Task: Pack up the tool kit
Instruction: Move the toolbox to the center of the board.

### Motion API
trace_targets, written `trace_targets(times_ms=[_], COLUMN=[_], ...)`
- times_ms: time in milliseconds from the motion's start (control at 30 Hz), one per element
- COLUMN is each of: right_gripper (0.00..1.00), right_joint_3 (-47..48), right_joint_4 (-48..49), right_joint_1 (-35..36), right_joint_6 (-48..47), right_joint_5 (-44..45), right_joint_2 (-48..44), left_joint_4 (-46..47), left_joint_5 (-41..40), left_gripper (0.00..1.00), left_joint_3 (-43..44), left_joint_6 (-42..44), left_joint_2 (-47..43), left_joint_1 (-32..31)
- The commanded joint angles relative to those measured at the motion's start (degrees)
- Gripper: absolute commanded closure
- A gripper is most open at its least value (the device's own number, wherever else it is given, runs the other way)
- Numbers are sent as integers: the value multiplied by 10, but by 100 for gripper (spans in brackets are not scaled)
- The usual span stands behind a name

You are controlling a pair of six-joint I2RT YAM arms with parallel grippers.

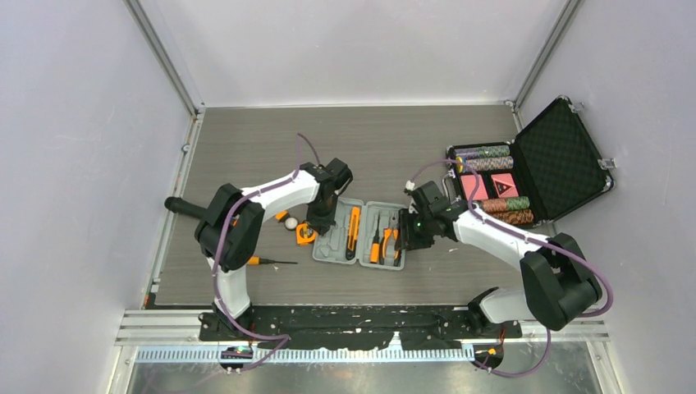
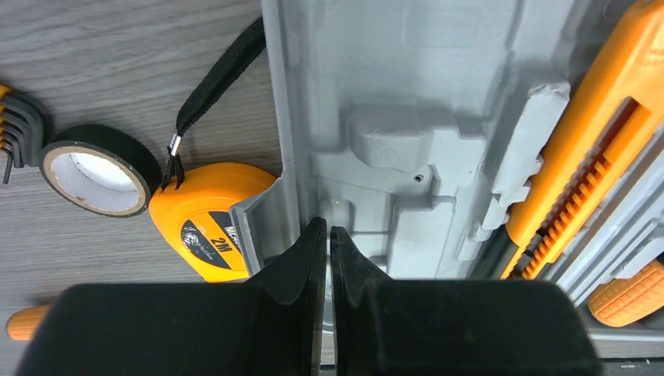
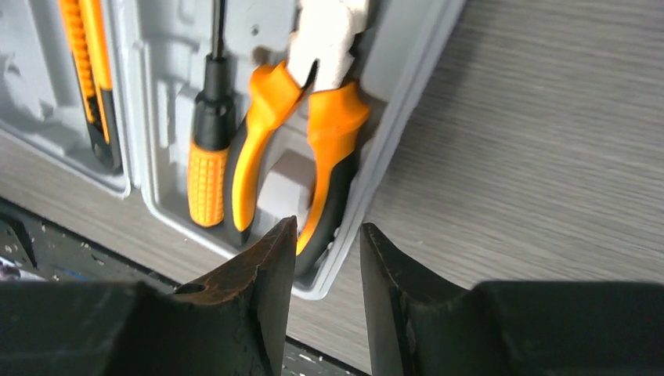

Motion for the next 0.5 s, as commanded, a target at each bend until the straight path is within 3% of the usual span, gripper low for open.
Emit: trace_targets(times_ms=[0,267,467], right_gripper=[59,63,71], right_joint_3=[22,136,197], right_joint_4=[20,18,67], right_joint_1=[30,4,-2], right_joint_6=[27,-50,-50], right_joint_5=[-28,7,-18], right_joint_2=[-21,-19,86], left_joint_4=[-25,52,78], left_joint_5=[-42,0,81], left_gripper=[91,86,87], left_joint_3=[27,16,41], left_joint_6=[18,-17,-43], left_joint_2=[-30,-129,-84], left_joint_1=[12,-66,-120])
